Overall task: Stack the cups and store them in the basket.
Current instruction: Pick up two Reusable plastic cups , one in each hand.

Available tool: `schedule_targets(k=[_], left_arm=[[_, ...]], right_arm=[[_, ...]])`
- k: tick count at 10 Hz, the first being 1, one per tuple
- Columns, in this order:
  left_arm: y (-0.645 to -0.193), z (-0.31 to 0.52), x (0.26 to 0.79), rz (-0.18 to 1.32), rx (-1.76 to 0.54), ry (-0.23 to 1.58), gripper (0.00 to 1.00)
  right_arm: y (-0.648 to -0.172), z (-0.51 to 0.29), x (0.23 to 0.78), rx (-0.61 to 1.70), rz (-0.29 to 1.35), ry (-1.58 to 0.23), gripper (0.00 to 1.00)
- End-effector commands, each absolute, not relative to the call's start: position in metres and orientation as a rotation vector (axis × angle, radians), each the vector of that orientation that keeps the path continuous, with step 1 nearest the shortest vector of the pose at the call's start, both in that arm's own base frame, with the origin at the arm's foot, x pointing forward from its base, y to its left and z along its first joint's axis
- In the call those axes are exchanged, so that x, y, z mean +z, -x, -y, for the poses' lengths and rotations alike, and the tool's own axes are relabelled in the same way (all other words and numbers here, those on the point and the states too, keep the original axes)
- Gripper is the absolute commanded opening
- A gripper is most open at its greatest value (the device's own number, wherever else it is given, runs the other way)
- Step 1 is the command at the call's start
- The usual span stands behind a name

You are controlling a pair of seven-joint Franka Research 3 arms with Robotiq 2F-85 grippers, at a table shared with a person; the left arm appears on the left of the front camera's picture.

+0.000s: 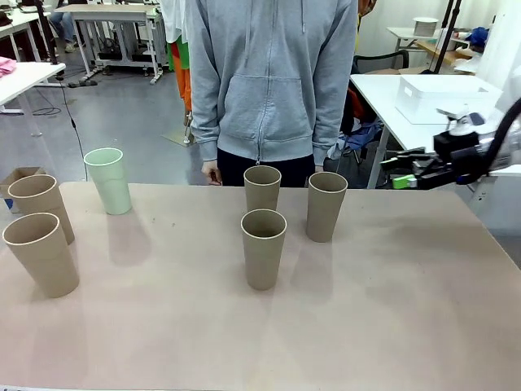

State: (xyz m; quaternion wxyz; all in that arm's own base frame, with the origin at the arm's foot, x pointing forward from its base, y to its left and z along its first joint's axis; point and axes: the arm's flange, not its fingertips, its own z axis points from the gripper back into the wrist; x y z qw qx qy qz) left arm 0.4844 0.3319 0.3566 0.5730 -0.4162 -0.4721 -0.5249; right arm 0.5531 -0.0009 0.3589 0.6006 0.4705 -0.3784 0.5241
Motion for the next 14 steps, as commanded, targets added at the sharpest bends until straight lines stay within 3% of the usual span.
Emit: schedule_targets(k=[1, 6, 14], left_arm=[[-0.488, -0.353, 0.344, 1.140, -1.240, 1.018, 1.00], [-0.502, -0.350, 0.285, 1.190, -1.263, 1.041, 1.00], [-0.522, -0.321, 0.262, 1.191, -1.268, 1.055, 1.00]], right_arm=[[-0.599, -0.004, 0.334, 1.305, 0.919, -1.167, 1.00], [-0.609, -0.027, 0.274, 1.364, 0.878, -1.247, 1.00], [-0.607, -0.026, 0.265, 1.317, 0.870, -1.245, 1.00]])
